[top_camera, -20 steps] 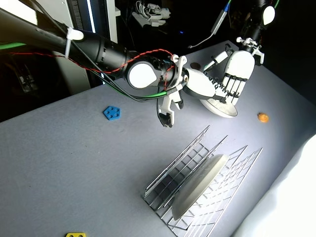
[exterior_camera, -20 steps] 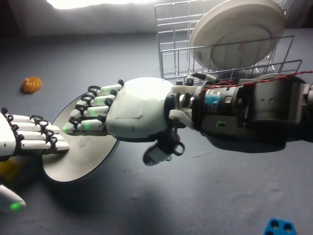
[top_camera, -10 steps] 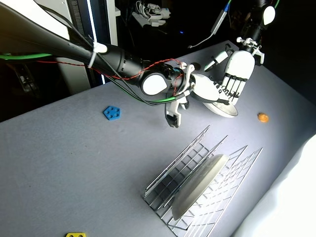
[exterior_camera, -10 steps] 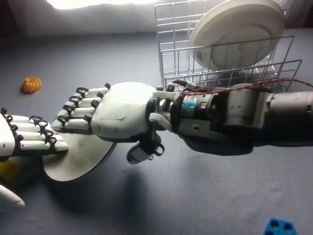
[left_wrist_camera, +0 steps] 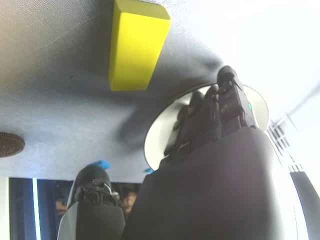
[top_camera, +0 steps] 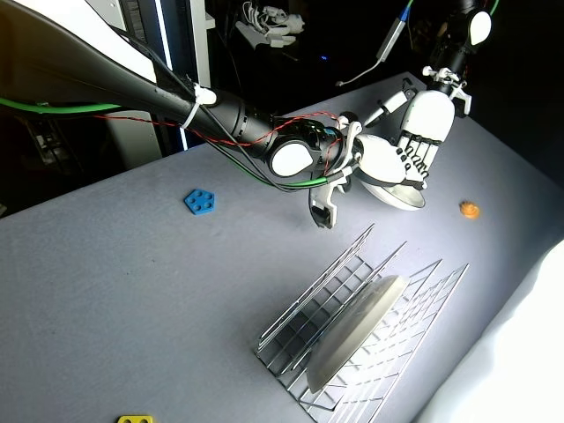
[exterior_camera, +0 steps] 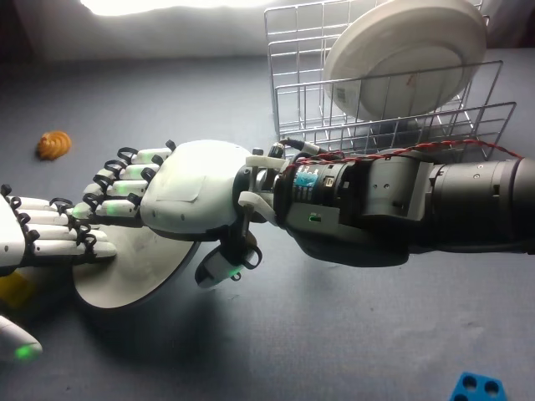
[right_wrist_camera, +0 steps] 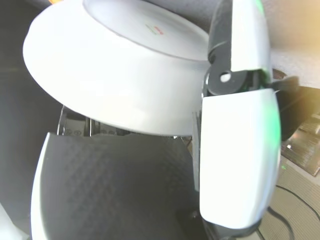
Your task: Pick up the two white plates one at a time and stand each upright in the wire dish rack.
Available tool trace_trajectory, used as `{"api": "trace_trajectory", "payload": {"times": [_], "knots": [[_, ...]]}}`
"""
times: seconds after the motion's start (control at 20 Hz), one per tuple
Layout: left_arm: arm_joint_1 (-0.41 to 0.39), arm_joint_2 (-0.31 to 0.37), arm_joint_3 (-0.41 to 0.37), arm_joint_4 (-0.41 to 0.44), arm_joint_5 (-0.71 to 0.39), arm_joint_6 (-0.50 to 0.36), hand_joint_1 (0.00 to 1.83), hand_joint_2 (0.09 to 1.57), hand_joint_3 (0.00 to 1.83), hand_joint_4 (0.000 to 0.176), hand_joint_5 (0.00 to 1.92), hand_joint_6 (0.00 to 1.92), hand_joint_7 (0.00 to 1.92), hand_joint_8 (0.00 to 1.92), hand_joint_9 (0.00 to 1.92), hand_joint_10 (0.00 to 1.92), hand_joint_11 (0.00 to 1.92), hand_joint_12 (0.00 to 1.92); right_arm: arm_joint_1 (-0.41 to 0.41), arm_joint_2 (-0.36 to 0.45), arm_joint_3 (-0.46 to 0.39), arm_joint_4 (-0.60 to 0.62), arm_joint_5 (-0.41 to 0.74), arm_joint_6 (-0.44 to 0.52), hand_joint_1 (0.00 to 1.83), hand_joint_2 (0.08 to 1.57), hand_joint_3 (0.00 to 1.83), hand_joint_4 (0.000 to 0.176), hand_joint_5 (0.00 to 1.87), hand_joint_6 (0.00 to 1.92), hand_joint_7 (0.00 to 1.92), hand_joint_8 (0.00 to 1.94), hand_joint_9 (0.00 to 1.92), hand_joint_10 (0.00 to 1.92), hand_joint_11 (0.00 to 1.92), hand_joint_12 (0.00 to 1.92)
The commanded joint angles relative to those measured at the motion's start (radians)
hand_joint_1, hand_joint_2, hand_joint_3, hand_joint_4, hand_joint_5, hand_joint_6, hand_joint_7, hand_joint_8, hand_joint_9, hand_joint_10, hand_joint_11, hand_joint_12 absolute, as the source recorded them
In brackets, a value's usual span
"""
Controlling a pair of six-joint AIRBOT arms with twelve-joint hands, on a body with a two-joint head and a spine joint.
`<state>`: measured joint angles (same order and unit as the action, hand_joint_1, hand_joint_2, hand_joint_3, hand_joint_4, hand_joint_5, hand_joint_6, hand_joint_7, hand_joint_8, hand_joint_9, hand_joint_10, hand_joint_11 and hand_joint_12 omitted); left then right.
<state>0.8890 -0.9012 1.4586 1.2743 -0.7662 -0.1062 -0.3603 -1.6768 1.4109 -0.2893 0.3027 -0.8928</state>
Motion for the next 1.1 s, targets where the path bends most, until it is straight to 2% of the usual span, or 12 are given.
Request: {"api": "trace_trajectory", "payload": {"times": [0.0,0.05,0.15,0.25,0.4,0.45,0.5,0.55,0.6,0.65,0.8,1.05], "knots": [[0.007,-0.013,0.005,0.029,0.020,0.000,0.00,1.04,0.00,0.000,0.02,0.01,0.03,0.01,0.00,0.00,0.00,0.00,0.006,0.000,0.001,0.011,0.129,-0.003,1.32,0.89,0.01,0.000,0.12,0.02,0.04,0.01,0.04,0.01,0.00,0.45],[0.007,-0.013,0.005,0.029,0.019,0.000,0.00,1.04,0.00,0.000,0.02,0.01,0.03,0.01,0.00,0.00,0.00,0.00,0.007,0.000,0.001,0.012,0.130,-0.003,1.32,0.89,0.00,0.000,0.15,0.02,0.09,0.01,0.08,0.02,0.00,0.54],[0.007,-0.013,0.005,0.029,0.019,0.000,0.00,1.04,0.00,0.000,0.03,0.01,0.03,0.01,0.00,0.00,0.00,0.00,0.008,0.000,0.001,0.014,0.130,-0.002,1.33,0.88,0.00,0.000,0.33,0.01,0.30,0.01,0.28,0.02,0.00,0.94],[0.007,-0.013,0.005,0.029,0.018,0.000,0.00,1.04,0.00,0.000,0.02,0.00,0.02,0.00,0.00,0.00,0.00,0.00,0.009,0.000,0.001,0.014,0.134,-0.002,1.33,0.90,0.00,0.000,0.51,0.02,0.49,0.01,0.46,0.03,0.12,1.01],[0.007,-0.013,0.006,0.029,0.017,0.000,0.00,1.03,0.00,0.000,0.02,0.00,0.02,0.00,0.00,0.00,0.00,0.00,0.013,0.002,0.001,0.014,0.138,-0.003,1.22,0.99,0.01,0.000,0.77,0.02,0.77,0.01,0.77,0.03,0.49,0.91],[0.007,-0.013,0.006,0.026,0.016,0.000,0.00,1.03,0.00,0.000,0.02,0.00,0.03,0.00,0.00,0.00,0.00,0.00,0.015,0.003,0.001,0.014,0.138,-0.003,1.22,1.05,0.01,0.000,0.81,0.02,0.81,0.01,0.81,0.02,0.50,0.94],[0.007,-0.013,0.007,0.021,0.014,0.000,0.00,1.03,0.00,0.000,0.02,0.00,0.03,0.00,0.00,0.00,0.00,0.00,0.016,0.003,0.001,0.014,0.139,-0.003,1.17,1.15,0.00,0.000,0.91,0.83,0.93,0.01,0.93,0.02,0.62,0.90],[0.007,-0.012,0.007,0.018,0.011,0.002,0.00,1.03,0.00,0.000,0.01,0.00,0.02,0.00,0.00,0.00,0.00,0.00,0.016,0.004,0.000,0.014,0.139,-0.002,1.20,1.15,0.00,0.000,0.86,1.13,0.97,0.77,1.01,0.03,0.69,0.94],[0.007,-0.012,0.008,0.018,0.009,0.004,0.00,1.03,0.00,0.000,0.03,0.01,0.04,0.01,0.01,0.01,0.01,0.00,0.017,0.004,0.000,0.014,0.139,-0.002,1.33,1.15,0.00,0.000,0.81,1.18,0.95,0.97,0.88,1.02,0.74,0.99],[0.007,-0.011,0.009,0.018,0.007,0.005,0.00,1.03,0.00,0.000,0.01,0.00,0.02,0.00,0.00,0.00,0.00,0.00,0.016,0.004,0.000,0.014,0.139,-0.002,1.36,1.15,0.00,0.000,0.81,1.19,0.94,1.03,0.85,1.22,0.74,1.05],[0.007,-0.007,0.007,0.008,0.002,0.004,0.00,1.03,0.00,0.000,0.02,0.00,0.01,0.00,0.00,0.00,0.00,0.00,0.016,0.005,0.000,0.014,0.139,-0.002,1.39,1.07,0.00,0.000,0.94,0.97,1.05,0.86,1.09,0.91,0.97,0.91],[-0.047,0.037,-0.005,-0.020,-0.042,0.004,0.00,1.04,0.00,0.000,0.01,0.00,0.02,0.00,0.00,0.00,0.00,0.00,0.024,0.031,-0.034,0.014,0.139,-0.002,1.39,1.07,0.00,0.000,1.01,0.95,1.06,0.82,1.02,0.96,0.92,0.95]]}}
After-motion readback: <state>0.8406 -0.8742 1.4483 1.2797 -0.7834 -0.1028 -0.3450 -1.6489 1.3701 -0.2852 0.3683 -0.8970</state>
